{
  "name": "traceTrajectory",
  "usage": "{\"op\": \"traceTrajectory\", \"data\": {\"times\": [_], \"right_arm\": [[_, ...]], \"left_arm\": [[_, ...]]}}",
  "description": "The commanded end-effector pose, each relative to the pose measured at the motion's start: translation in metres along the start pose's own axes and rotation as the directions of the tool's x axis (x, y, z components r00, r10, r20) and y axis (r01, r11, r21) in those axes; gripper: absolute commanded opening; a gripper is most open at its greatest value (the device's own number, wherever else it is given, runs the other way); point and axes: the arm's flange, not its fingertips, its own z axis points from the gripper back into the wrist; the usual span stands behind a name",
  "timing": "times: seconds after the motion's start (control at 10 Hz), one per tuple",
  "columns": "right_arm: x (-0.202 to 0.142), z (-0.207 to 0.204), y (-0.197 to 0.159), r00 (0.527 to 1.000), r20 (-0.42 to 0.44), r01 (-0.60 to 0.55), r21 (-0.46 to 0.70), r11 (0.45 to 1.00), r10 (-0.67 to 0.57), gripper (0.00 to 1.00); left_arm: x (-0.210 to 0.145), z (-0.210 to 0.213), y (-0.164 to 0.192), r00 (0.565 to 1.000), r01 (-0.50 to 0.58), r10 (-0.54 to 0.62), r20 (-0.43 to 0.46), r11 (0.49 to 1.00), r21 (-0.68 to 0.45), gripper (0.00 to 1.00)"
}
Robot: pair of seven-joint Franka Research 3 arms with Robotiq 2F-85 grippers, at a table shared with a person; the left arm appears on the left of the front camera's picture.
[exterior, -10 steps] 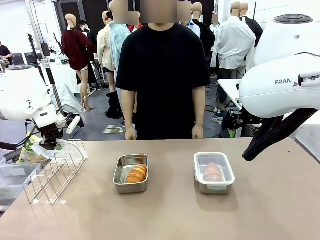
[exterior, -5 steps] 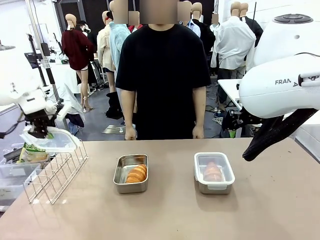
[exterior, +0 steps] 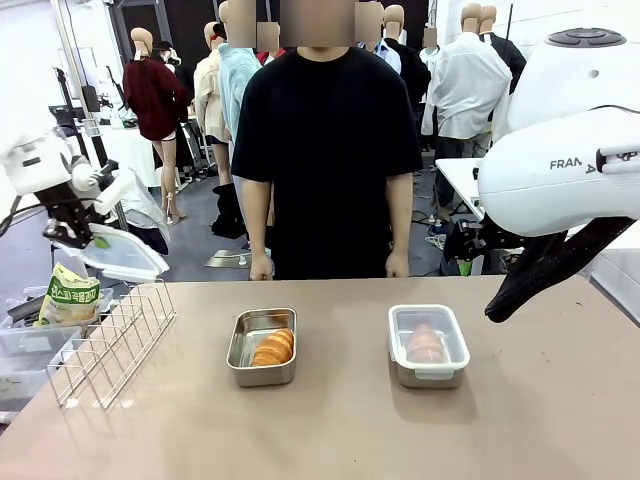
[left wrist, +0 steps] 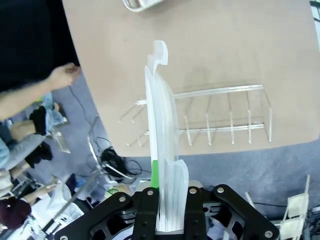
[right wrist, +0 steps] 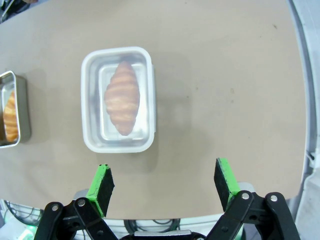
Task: Place the bread in airtight containers.
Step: Pick up one Airtight Container lid and hand it to the human.
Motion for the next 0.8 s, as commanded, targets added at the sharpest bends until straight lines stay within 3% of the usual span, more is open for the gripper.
{"op": "traceTrajectory", "data": {"times": [0.0, 0.3, 0.7], "right_arm": [[0.001, 0.0, -0.001, 1.0, -0.001, -0.002, 0.004, 1.0, 0.002, 1.0], [0.001, 0.0, -0.001, 1.0, -0.001, -0.002, 0.004, 1.0, 0.002, 1.0], [0.001, 0.0, -0.001, 1.0, -0.001, -0.002, 0.004, 1.0, 0.002, 1.0]], "left_arm": [[0.02, -0.004, 0.028, 0.997, 0.047, -0.055, 0.057, 0.99, 0.13, 0.0], [0.098, 0.005, 0.075, 0.982, 0.187, -0.188, -0.032, 0.916, 0.355, 0.0], [0.165, 0.017, 0.111, 0.95, 0.242, -0.308, 0.05, 0.827, 0.508, 0.0]]}}
